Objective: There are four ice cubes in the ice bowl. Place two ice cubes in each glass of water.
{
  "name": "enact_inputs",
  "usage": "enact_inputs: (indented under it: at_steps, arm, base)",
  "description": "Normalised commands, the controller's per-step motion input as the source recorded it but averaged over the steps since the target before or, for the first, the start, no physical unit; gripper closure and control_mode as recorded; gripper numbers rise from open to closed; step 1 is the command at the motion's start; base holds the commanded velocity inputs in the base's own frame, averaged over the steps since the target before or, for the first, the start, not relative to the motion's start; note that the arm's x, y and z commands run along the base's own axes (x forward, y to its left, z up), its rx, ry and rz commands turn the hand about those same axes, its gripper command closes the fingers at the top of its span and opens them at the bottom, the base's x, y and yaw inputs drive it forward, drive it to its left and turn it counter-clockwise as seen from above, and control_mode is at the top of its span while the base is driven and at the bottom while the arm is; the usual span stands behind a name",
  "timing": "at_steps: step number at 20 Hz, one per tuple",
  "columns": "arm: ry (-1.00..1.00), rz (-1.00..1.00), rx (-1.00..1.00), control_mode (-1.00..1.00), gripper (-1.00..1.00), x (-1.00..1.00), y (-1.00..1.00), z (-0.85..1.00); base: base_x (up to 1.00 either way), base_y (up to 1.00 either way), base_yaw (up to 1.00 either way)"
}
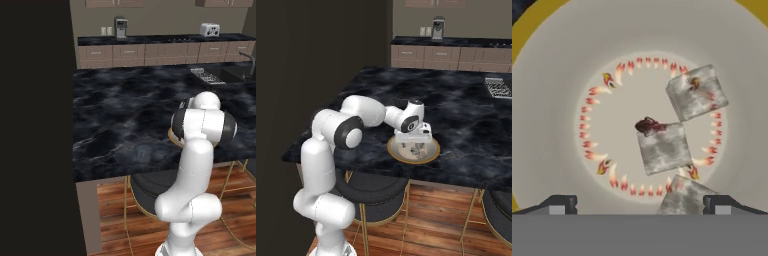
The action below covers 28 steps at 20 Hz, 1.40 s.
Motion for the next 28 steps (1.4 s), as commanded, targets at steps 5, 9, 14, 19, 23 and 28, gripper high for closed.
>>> enact_inputs:
  at_steps: [5,9,14,19,23,28]
  arm:
    - [0.00,0.04,0.00,-1.00,-1.00,0.40,-0.03,-0.23]
    - [0.00,0.03,0.00,-1.00,-1.00,0.42,-0.17,-0.12]
    - [0.00,0.03,0.00,-1.00,-1.00,0.21,-0.34,-0.17]
    - [0.00,0.02,0.00,-1.00,-1.00,0.00,-0.08,-0.09]
    - [0.00,0.01,0.00,-1.00,-1.00,0.00,0.01,-0.07]
    - [0.00,0.00,0.00,-1.00,-1.00,-0.25,0.06,-0.01]
  base:
    - [0.00,0.00,0.00]
    - [0.00,0.00,0.00]
    - [0.00,0.00,0.00]
    - [0.00,0.00,0.00]
    - [0.00,0.00,0.00]
    - [0.00,0.00,0.00]
